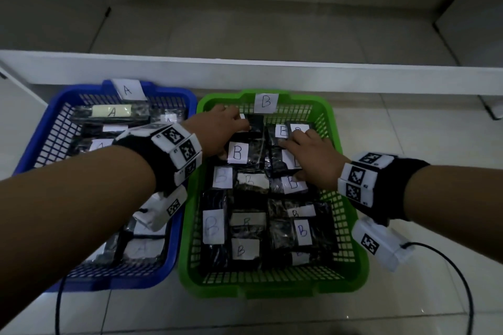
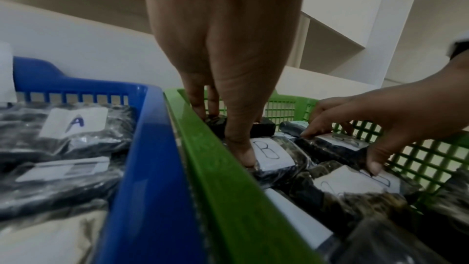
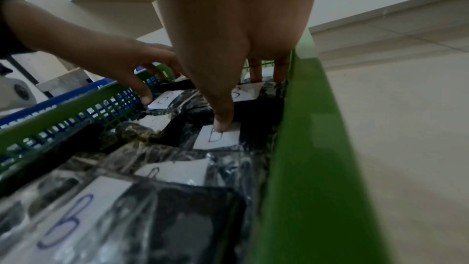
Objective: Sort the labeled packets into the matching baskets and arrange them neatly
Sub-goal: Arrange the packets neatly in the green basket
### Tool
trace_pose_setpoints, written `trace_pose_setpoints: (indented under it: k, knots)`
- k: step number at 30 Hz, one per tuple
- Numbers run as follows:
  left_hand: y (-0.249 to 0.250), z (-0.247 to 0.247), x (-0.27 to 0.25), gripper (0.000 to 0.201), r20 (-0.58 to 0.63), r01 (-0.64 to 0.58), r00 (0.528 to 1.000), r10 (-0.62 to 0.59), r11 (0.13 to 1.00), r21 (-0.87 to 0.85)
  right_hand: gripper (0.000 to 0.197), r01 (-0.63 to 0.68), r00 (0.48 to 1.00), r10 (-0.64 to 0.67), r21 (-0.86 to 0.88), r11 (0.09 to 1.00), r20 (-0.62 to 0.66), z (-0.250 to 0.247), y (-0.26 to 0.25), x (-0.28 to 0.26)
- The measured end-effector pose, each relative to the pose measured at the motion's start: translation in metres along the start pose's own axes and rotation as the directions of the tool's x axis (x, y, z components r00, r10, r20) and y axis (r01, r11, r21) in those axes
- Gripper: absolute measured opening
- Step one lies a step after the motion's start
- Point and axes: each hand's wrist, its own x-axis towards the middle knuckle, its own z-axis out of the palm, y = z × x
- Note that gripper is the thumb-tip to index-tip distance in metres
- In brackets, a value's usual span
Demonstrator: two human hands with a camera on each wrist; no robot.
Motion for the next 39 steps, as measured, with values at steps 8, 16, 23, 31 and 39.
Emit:
trace_pose_setpoints:
  k: [8, 16, 23, 31, 39]
  knots:
    - [-0.005, -0.002, 0.001, 0.073, 0.017, -0.03, 0.999, 0.031, 0.998, -0.055, 0.075, 0.003, 1.0, 0.002, 0.199, 0.98, -0.026, -0.01, 0.009, 0.009]
    - [-0.014, 0.002, 0.008, 0.047, -0.09, -0.031, 0.996, 0.007, 0.963, -0.268, 0.049, -0.092, 0.988, 0.073, -0.146, 0.985, -0.133, -0.033, 0.042, 0.033]
    - [-0.018, 0.006, 0.007, 0.045, -0.069, 0.001, 0.997, -0.017, 0.975, -0.224, 0.052, -0.084, 0.994, 0.067, -0.195, 0.977, -0.089, -0.022, 0.043, 0.041]
    - [-0.013, -0.002, 0.01, 0.042, -0.102, 0.012, 0.994, -0.029, 0.987, -0.159, 0.041, -0.03, 0.992, 0.009, -0.169, 0.985, -0.123, -0.021, 0.037, 0.042]
    - [-0.014, -0.009, 0.012, 0.065, 0.097, -0.03, 0.995, 0.039, 0.995, -0.094, 0.05, -0.046, 0.995, 0.033, -0.147, 0.988, -0.091, -0.02, 0.037, 0.047]
